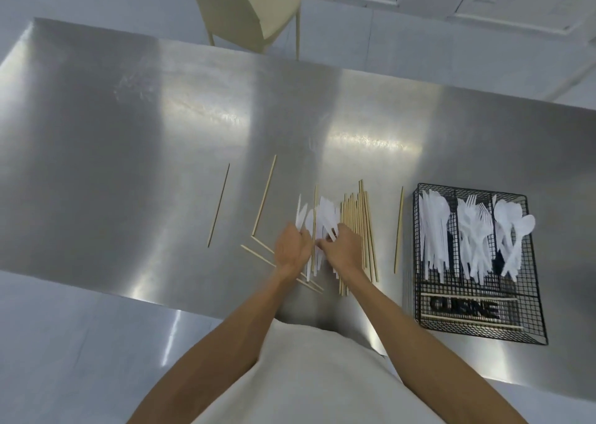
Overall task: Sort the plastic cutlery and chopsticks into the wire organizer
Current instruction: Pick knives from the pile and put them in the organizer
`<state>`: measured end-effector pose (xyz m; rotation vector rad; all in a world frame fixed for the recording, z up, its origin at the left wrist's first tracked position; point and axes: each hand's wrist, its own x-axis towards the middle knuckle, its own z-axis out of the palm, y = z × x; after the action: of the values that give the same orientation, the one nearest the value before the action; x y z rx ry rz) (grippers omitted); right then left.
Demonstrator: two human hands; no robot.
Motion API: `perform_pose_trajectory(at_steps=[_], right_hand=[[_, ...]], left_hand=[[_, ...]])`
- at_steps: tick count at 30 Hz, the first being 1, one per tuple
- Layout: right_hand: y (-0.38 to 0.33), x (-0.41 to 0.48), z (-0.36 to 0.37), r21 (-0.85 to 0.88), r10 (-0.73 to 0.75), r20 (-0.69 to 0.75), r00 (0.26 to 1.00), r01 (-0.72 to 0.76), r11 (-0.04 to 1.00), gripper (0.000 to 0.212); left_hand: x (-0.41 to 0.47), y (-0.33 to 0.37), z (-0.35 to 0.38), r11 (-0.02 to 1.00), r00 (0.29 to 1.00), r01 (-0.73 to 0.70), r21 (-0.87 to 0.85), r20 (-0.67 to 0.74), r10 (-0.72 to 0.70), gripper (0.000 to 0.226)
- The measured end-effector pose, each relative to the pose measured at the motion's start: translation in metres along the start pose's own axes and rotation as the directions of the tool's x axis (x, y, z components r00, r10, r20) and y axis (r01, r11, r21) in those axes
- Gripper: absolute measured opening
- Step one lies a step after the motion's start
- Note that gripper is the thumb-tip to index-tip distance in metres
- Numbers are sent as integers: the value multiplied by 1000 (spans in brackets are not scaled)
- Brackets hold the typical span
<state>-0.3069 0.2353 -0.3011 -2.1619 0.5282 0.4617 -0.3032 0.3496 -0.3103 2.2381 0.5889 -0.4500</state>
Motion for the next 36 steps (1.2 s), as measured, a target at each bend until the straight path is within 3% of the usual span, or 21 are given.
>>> perform_pose_trajectory(at_steps=[3, 10, 17, 24, 31, 36], right_hand=[[-2, -1, 4, -59, 17, -4, 1000, -17, 998, 14], [1, 6, -12, 13, 40, 89, 995, -42, 999, 8], [16, 8, -27, 135, 181, -50, 982, -173, 976, 15], [19, 6, -25, 185, 162, -20, 987, -156, 970, 20], [28, -4, -15, 186, 158, -58, 986, -144, 972, 9], [34, -13, -11, 116, 133, -81, 988, -123, 986, 11]], left_hand=[[-8, -3, 3, 999, 999, 15, -34, 42, -14, 10], [-8, 2, 7, 995, 994, 93, 24, 53, -95, 12], [-9, 6, 14, 987, 981, 156, 30, 110, -158, 20], [-12, -1, 2, 987, 994, 105, -118, 12, -104, 19], [-20, 9, 15, 977, 999, 13, -214, 55, -2, 24], [-22, 6, 22, 987, 997, -32, -157, 68, 44, 25]])
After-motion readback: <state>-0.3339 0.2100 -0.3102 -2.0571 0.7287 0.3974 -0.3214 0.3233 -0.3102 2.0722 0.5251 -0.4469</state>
